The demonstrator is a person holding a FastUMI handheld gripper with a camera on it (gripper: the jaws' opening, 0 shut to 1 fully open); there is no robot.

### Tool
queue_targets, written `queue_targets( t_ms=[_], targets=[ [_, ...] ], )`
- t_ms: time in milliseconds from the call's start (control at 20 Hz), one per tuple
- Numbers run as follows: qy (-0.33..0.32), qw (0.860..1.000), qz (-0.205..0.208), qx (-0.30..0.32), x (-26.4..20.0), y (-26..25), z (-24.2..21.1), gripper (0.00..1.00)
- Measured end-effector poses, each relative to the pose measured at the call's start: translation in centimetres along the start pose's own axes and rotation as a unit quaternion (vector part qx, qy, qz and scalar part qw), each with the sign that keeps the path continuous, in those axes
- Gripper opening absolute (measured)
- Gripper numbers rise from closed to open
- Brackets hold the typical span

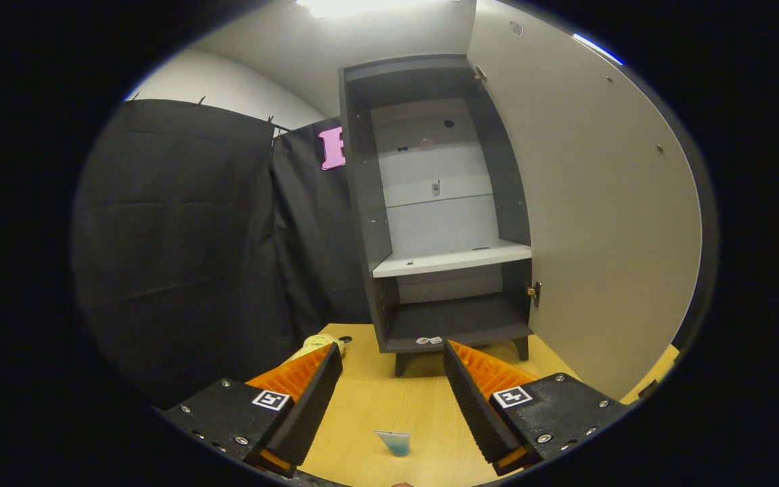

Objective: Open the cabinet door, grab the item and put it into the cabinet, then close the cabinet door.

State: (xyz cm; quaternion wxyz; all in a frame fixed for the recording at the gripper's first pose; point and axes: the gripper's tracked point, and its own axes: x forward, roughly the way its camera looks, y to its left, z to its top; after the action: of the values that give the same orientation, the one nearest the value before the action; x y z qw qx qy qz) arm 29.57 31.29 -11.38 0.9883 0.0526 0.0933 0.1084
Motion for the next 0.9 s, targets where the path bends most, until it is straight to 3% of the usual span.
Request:
queue_targets(
  t_ms=[450,900],
  targets=[
    [0.1,0.995,-0.013,-0.018,3.3,0.8,-11.0,0.94],
    [0.203,0.978,-0.046,-0.014,4.3,0.5,-20.5,0.93]
  ],
)
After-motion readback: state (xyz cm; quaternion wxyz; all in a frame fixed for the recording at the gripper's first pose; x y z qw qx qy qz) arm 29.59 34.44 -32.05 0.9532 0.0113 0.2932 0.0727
